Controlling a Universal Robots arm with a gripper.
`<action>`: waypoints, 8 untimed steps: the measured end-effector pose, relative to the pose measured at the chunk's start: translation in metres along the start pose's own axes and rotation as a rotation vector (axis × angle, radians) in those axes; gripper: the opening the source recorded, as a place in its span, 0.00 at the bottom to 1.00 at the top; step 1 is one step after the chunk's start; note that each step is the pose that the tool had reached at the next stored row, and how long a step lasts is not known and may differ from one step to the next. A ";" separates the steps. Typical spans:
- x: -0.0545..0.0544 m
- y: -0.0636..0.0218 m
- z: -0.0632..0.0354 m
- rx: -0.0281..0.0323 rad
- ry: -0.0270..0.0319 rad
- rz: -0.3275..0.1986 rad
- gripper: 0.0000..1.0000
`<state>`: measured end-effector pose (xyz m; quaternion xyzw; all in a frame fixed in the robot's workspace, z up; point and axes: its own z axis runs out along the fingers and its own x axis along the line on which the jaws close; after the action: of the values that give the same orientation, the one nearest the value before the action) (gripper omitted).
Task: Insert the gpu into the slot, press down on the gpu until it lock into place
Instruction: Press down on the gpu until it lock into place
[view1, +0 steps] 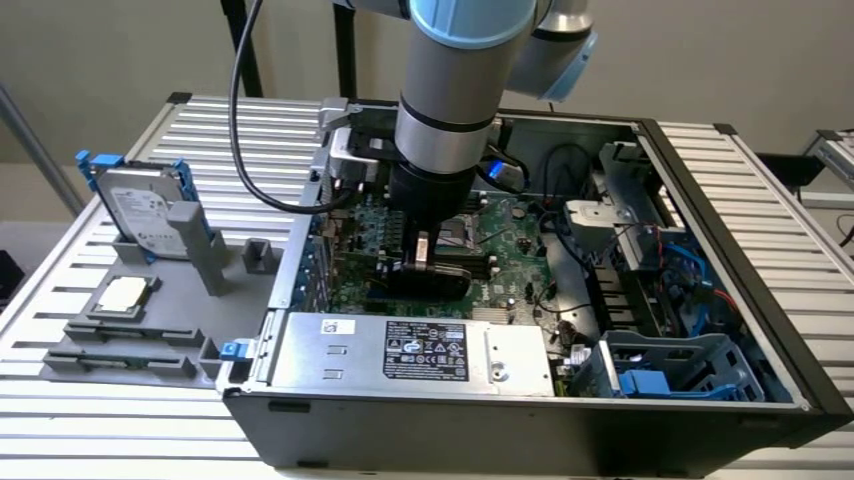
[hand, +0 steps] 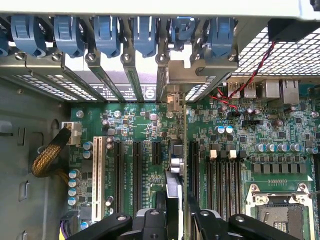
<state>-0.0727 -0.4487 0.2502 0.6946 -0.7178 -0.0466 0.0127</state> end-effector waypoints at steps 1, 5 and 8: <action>0.000 0.0000 0.0000 0.0000 0.0000 0.000 0.26; 0.000 0.0000 0.0000 0.0000 0.0000 0.000 0.26; 0.000 0.0000 0.0000 0.0000 0.0000 0.000 0.26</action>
<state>-0.0728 -0.4487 0.2502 0.6946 -0.7178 -0.0467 0.0127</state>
